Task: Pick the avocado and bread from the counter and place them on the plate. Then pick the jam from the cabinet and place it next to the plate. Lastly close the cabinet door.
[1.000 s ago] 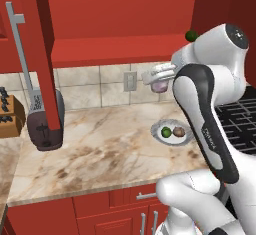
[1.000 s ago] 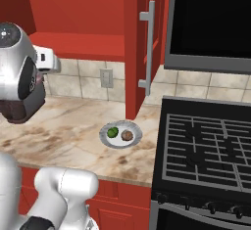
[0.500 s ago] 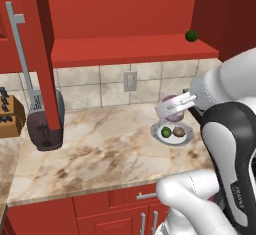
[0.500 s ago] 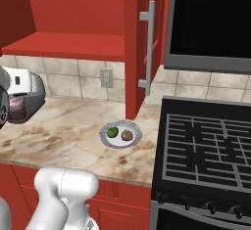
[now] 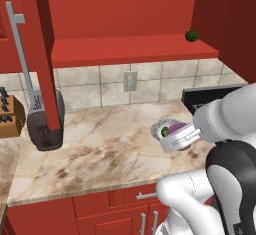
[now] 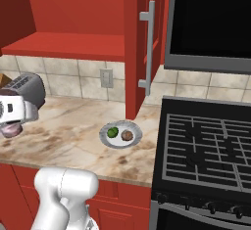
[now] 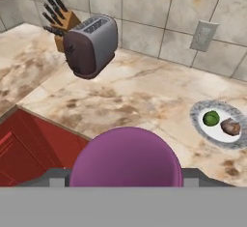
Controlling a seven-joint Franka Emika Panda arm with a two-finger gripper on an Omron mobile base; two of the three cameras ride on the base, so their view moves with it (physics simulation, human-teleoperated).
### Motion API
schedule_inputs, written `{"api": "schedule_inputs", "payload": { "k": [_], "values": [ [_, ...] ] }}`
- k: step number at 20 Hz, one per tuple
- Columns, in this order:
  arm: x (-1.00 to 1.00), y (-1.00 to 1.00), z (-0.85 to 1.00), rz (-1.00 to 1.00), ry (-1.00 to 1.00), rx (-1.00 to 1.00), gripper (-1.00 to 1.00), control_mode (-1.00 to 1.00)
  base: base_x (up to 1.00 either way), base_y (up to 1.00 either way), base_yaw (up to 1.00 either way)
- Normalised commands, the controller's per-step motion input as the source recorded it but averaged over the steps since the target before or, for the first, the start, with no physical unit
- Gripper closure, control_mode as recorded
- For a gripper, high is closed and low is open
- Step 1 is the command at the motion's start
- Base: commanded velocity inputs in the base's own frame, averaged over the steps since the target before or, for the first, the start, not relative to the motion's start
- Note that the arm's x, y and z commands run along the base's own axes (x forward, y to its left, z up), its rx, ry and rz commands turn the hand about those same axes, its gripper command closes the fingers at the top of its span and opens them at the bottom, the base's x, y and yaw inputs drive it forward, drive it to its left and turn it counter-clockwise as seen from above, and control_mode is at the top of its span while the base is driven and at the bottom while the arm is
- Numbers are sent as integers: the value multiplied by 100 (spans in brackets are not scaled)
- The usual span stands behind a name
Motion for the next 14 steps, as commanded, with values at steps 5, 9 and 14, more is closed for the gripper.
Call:
{"api": "schedule_inputs", "payload": {
  "k": [5,9,14],
  "values": [
    [44,-2,-50,0,0,0,100,-100,0,0,0],
    [63,-1,-38,0,-1,0,100,-100,0,0,0],
    [70,-1,-31,0,-5,0,100,-100,0,0,0]
  ]
}}
